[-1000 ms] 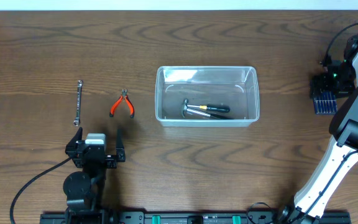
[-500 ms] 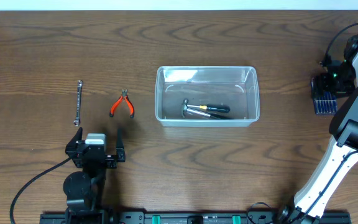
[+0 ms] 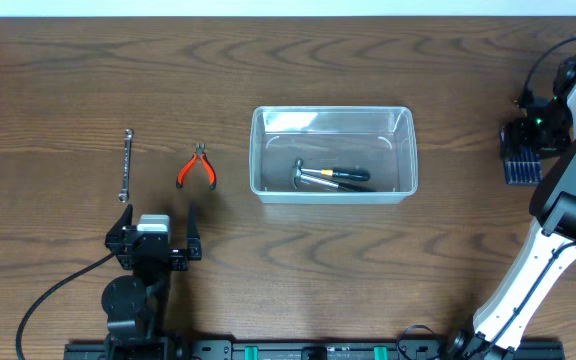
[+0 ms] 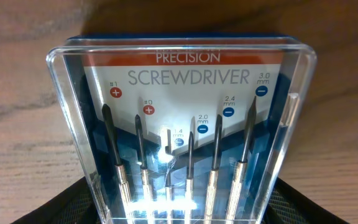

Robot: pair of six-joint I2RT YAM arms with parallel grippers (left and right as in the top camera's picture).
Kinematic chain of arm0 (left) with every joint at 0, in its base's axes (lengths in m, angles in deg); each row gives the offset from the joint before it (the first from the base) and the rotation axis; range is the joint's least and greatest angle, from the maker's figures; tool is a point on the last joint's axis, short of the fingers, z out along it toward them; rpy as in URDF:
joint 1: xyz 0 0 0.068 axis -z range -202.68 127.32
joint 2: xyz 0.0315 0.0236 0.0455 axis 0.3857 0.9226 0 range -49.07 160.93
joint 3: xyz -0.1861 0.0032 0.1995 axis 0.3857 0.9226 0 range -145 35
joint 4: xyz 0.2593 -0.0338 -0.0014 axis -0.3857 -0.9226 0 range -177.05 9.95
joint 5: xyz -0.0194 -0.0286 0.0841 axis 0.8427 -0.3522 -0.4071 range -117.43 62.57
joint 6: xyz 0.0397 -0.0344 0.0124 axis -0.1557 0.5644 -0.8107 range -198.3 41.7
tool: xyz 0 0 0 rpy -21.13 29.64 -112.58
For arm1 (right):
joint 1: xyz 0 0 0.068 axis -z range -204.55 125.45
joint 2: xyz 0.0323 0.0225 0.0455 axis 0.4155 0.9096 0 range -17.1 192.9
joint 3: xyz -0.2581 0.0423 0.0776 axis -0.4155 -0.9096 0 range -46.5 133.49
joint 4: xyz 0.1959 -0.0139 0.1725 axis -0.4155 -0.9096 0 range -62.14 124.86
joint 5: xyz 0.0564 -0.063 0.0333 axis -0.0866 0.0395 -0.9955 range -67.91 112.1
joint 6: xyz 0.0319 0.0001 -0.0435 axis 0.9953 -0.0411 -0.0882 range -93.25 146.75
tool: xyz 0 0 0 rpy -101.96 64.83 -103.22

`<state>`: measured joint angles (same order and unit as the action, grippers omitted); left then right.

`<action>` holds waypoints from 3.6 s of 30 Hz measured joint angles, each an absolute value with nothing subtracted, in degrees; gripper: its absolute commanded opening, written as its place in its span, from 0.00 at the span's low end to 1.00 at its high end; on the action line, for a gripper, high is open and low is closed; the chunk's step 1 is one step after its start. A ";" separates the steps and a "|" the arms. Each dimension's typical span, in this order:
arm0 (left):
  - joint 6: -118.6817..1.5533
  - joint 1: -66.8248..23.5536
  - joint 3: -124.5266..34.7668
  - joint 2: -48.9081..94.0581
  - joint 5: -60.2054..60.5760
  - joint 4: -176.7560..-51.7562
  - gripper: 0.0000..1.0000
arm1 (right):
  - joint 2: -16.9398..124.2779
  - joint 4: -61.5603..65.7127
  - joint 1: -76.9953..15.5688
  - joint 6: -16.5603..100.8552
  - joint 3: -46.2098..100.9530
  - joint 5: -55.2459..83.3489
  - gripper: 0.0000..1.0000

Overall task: Pack container
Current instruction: 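Lift the screwdriver case and carry it over the clear container, then lower the case into the container and open the right gripper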

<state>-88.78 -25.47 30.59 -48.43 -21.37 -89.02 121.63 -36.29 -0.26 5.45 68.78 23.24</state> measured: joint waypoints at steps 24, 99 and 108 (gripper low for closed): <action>-88.78 -25.47 30.59 -48.43 -21.37 -89.02 0.98 | 122.81 -52.40 -10.29 5.84 96.76 18.59 0.20; -88.78 -25.47 30.59 -48.43 -21.37 -89.02 0.98 | 119.34 -47.86 -52.93 -8.50 76.36 9.23 0.24; -88.78 -25.47 30.59 -48.43 -21.37 -89.02 0.98 | 119.34 -44.27 -52.93 -8.50 72.39 10.11 0.28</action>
